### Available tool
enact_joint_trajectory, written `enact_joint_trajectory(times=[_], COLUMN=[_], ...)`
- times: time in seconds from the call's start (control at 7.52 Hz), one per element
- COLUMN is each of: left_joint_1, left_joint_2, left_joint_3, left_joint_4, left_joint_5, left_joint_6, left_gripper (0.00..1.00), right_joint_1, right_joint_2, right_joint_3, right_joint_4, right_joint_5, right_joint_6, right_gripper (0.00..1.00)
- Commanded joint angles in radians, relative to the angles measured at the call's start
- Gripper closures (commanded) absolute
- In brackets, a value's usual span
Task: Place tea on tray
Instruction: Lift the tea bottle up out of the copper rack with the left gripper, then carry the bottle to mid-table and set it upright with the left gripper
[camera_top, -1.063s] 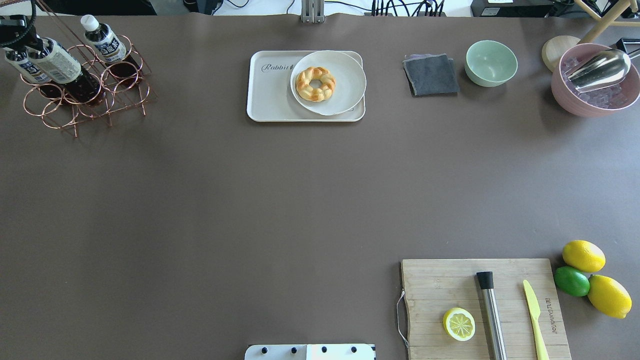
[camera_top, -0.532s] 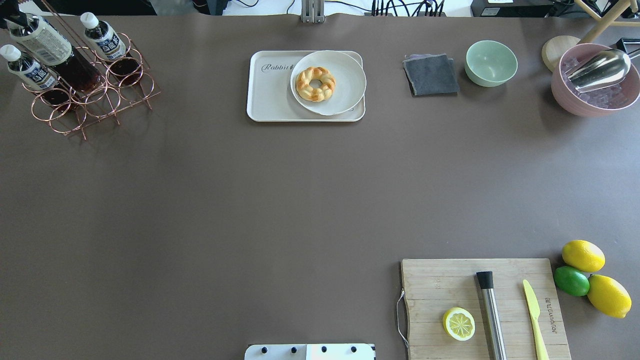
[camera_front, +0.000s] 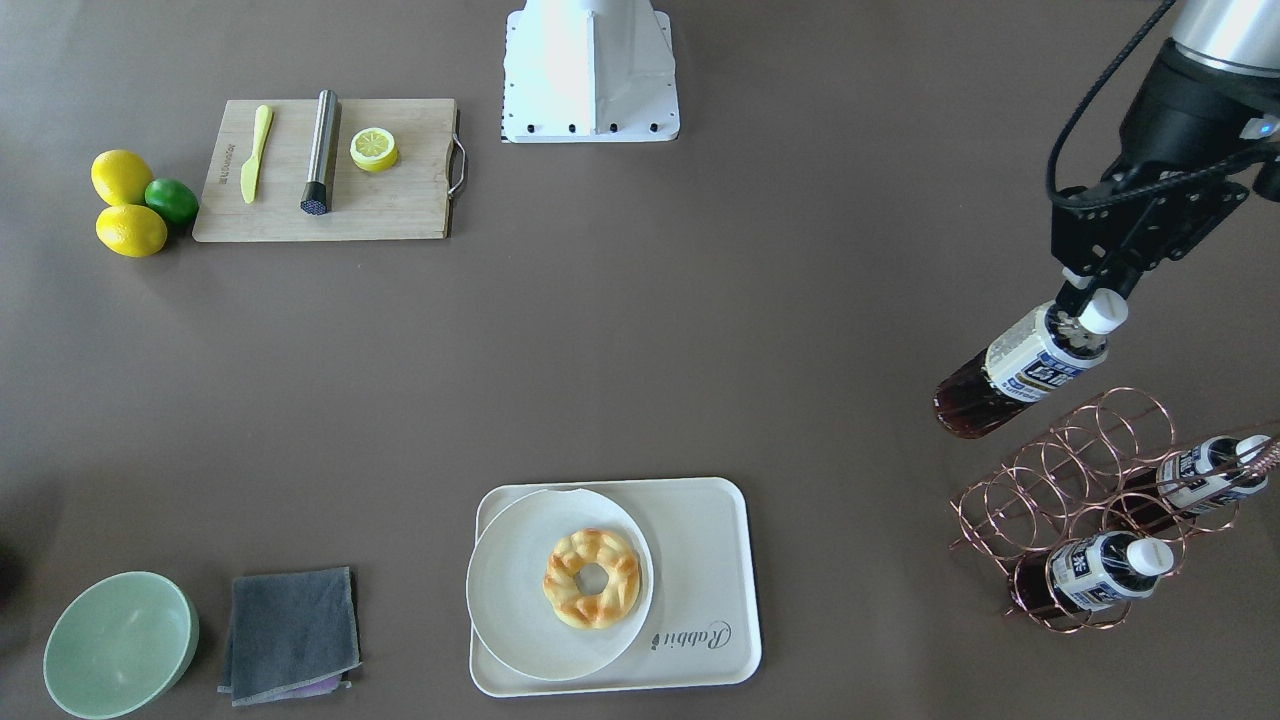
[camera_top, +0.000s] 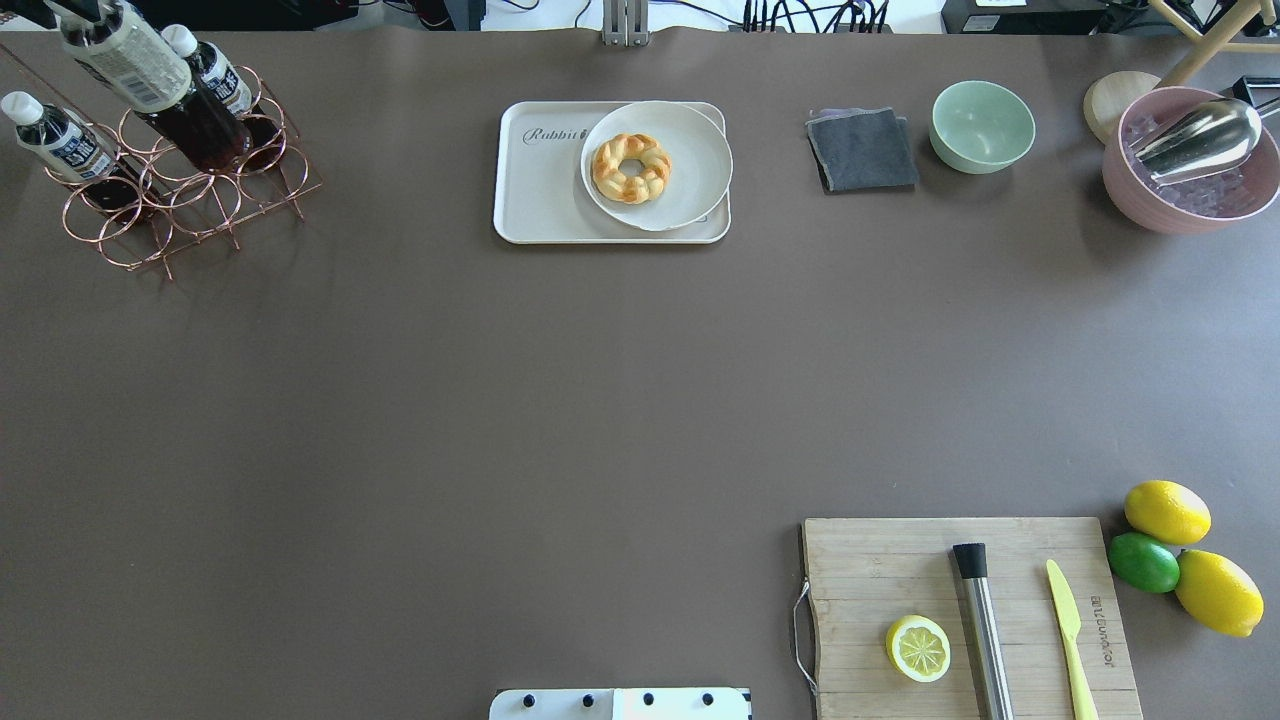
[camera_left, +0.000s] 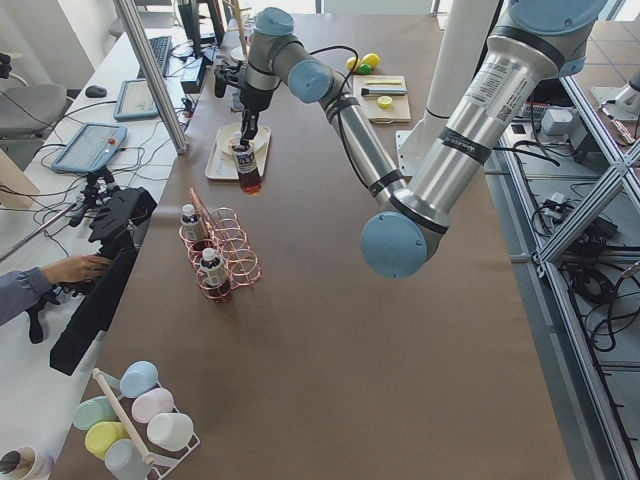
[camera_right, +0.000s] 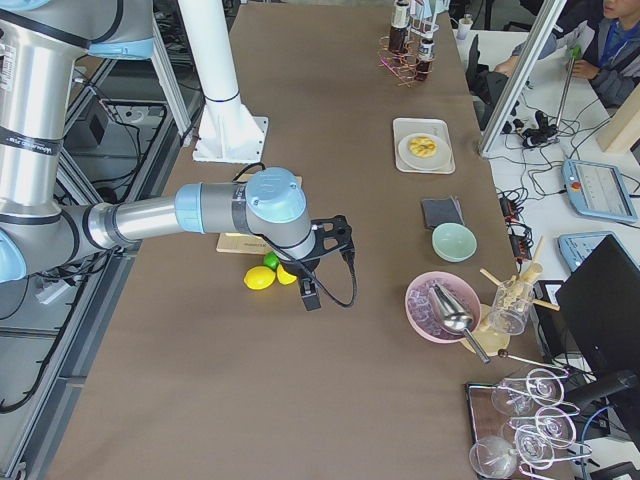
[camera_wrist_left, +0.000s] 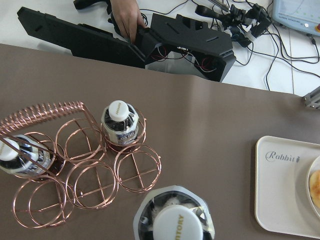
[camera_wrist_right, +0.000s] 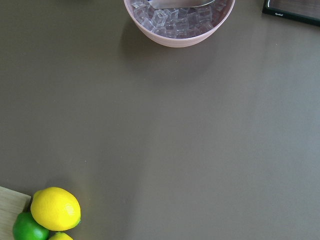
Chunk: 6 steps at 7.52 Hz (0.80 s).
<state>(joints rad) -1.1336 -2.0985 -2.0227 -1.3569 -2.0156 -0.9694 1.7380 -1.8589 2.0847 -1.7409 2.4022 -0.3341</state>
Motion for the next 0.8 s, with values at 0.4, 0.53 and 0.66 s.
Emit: enact_joint_trajectory(times=[0.4,0.53,0.66], left_joint_1=[0.500,0.562,0.627], left_joint_2=[-0.293,-0.334,-0.365], left_joint_3=[0.022,0.059,0.099], left_joint_4=[0.183,0.183,0.185], left_joint_5=[0.288,0.317,0.366], left_joint_6=[-0.473,-0.553,-0.586], left_gripper=[1.00,1.00,1.00], right_joint_1=[-0.001,0.000,0.000], right_joint_2=[0.000,-0.002,-0.005], right_joint_3=[-0.008,-0.008,-0.009], right_joint_4=[0.001,0.000,0.000], right_joint_5=[0.000,0.001,0.002], right_joint_6=[0.000,0.000,0.000], right_gripper=[0.00,0.00,0.00])
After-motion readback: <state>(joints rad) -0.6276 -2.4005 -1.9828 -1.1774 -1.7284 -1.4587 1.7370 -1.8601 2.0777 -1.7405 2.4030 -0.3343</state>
